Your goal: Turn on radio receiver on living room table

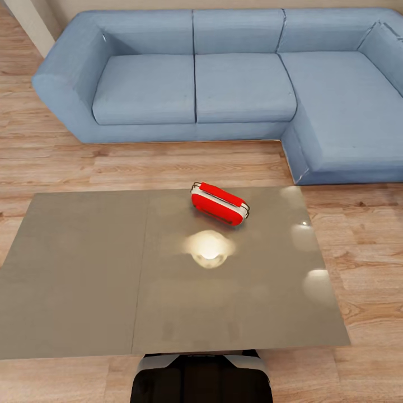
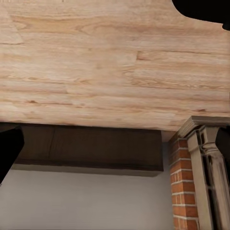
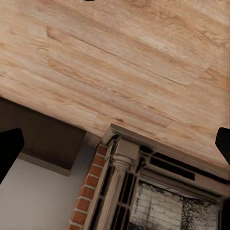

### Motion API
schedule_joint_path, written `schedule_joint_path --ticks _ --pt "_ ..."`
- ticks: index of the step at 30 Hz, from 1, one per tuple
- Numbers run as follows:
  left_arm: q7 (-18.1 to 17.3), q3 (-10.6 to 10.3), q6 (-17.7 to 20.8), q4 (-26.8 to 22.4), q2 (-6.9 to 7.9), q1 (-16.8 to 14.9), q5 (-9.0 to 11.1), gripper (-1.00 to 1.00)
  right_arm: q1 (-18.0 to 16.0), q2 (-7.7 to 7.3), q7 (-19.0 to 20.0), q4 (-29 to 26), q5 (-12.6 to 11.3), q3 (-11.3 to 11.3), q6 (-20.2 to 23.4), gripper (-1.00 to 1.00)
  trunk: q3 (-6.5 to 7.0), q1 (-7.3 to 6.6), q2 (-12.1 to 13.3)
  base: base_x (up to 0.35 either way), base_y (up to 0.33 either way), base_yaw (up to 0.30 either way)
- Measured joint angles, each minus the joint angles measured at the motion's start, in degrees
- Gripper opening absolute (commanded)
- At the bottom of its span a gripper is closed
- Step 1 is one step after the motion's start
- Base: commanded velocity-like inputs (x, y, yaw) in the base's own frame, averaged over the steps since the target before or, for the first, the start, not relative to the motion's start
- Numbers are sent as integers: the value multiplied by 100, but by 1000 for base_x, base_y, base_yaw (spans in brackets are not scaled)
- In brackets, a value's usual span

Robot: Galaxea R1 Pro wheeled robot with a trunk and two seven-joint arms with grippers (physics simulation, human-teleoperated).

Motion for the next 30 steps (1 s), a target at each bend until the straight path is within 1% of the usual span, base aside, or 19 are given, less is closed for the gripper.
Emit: schedule_joint_path --ticks 1,2,4,6,8,9,10,11,14,15,16,18,21,23,24,27,28,29,30 --pt "-3 -4 0 -33 -5 0 -4 100 0 -1 1 -5 4 2 -4 100 0 0 0 0 0 0" --pt "-24 -12 4 -258 -2 -2 -10 100 -2 -8 4 -90 10 5 -16 100 0 0 0 0 0 0" --pt "-52 -11 25 -779 19 -3 -15 100 -8 -19 18 -529 11 8 -3 100 0 0 0 0 0 0" --pt "-61 -8 66 -1061 27 -1 -12 100 -8 -26 26 -903 5 5 19 100 0 0 0 0 0 0" --pt "-68 -6 429 -1906 77 -3 -14 100 -7 -58 36 -2203 -17 -2 317 100 1 1 -1 0 0 0" --pt "-69 -5 606 -2257 102 -2 -14 100 -3 -106 37 -2577 -28 -15 545 100 1 1 0 0 0 0" --pt "-71 -5 830 -2685 128 -4 -13 100 -2 -192 39 -3027 -37 -32 835 100 1 1 -1 0 0 0" --pt "-74 -3 1179 -3309 163 -6 -12 100 -4 -329 43 -3658 -46 -54 1231 100 1 1 -1 0 0 0" --pt "-78 17 1685 -4273 193 -1 -8 100 -1 -486 43 -4556 -56 -77 1641 100 0 0 0 0 0 0" --pt "-82 25 1925 -4711 211 -2 5 100 -2 -554 42 -4950 -56 -85 1802 100 1 1 0 0 0 0" --pt "-84 28 2048 -4958 222 -1 13 100 -1 -589 41 -5163 -58 -91 1885 100 0 0 0 0 0 0" --pt "-90 41 2593 -6023 267 -2 40 100 -2 -727 40 -6210 -57 -186 2383 100 1 1 0 0 0 0" --pt "-113 48 3099 -7146 284 -1 55 100 -1 -827 35 -7465 -56 -305 3159 100 1 0 0 0 0 0" --pt "-183 53 3261 -7547 283 0 60 100 0 -846 33 -7953 -55 -328 3527 100 0 0 0 0 0 0" --pt "-335 55 3382 -7823 286 0 64 100 -1 -856 24 -8327 -51 -341 3859 100 0 0 0 0 0 0" --pt "-612 61 3544 -8147 289 0 63 100 -2 -859 -17 -8720 -47 -353 4191 100 0 0 0 0 0 0" --pt "-824 63 3643 -8328 290 0 66 100 -27 -858 -71 -8862 -43 -356 4311 100 0 0 0 0 0 0" --pt "-1071 65 3719 -8457 286 -15 67 100 -166 -853 -151 -8948 -33 -359 4393 100 0 1 0 0 0 0" --pt "-1121 66 3732 -8479 284 -26 63 100 -225 -852 -168 -8962 -36 -359 4409 100 0 0 0 0 0 0"
